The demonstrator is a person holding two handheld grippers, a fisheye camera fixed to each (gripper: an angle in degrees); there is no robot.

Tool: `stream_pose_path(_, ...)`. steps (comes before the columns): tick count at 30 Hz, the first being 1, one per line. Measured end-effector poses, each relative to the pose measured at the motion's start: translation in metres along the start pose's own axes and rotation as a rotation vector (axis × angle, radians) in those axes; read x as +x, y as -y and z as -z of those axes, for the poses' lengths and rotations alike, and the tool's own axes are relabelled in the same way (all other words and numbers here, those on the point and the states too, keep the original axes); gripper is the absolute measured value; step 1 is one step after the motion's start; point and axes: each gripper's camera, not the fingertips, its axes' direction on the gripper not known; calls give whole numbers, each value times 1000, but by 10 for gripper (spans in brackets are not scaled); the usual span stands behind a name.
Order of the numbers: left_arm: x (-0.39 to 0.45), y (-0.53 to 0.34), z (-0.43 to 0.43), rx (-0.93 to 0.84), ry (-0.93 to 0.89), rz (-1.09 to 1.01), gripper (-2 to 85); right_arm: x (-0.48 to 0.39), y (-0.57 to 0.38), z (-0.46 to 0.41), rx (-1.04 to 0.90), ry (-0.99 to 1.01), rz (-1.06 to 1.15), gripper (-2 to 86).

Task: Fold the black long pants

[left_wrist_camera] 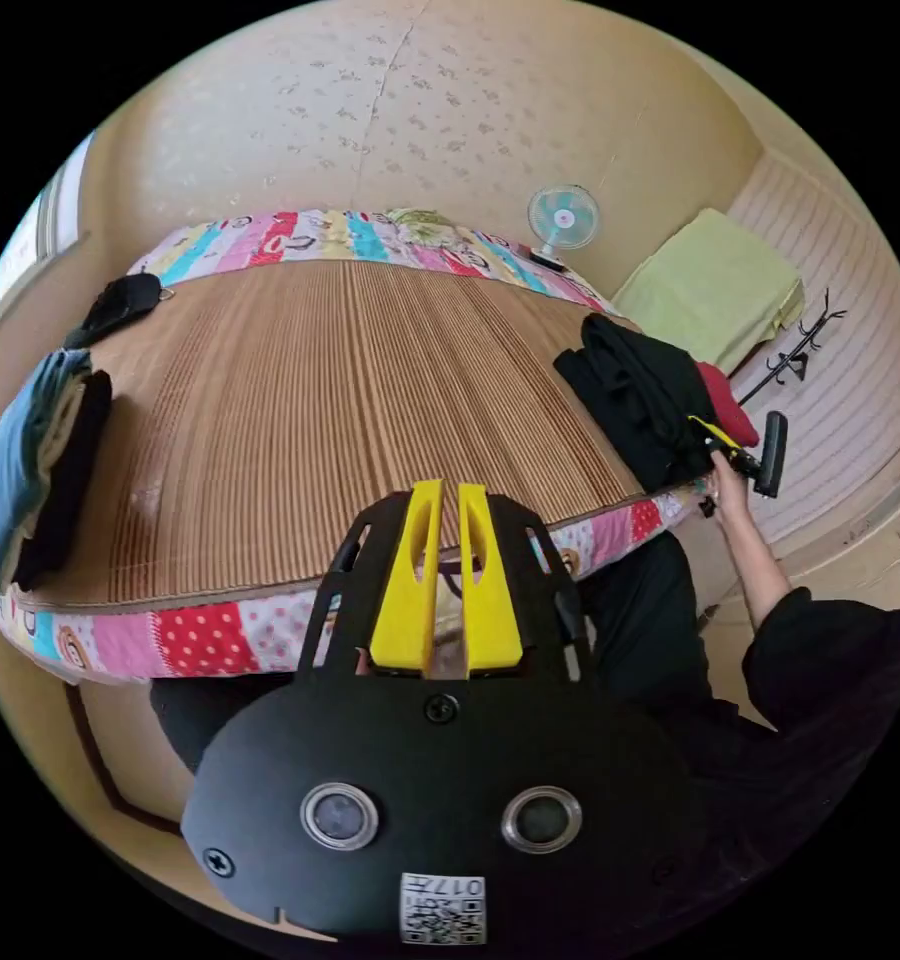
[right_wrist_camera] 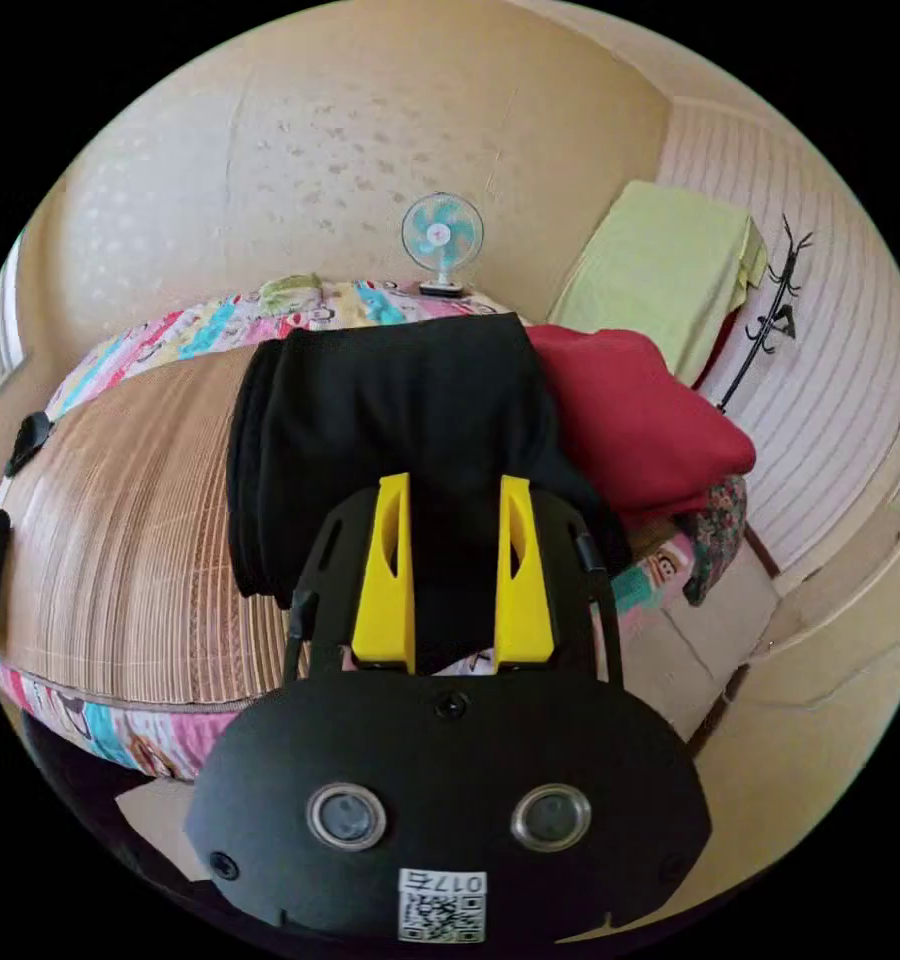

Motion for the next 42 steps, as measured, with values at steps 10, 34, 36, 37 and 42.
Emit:
stream_pose_path(10, -22, -9, 18, 2, -125, -4, -10, -13, 85, 8, -6, 661, -62, 31)
stream_pose_path(34, -35, 69, 29, 52, -199, -39, 81, -353, -207, -41, -883, 1180, 1034, 6)
stream_pose_path(36, -24, 110, 1, 20, -208, -47, 133, -329, -197, -46, -880, 1162, 1006, 6)
stream_pose_path(37, -20, 120, -6, 13, -206, -53, 143, -324, -194, -48, -885, 1165, 994, 5)
stream_pose_path(42, -10, 197, -85, -64, -69, -15, 173, -289, -172, -74, -985, 1201, 934, 2)
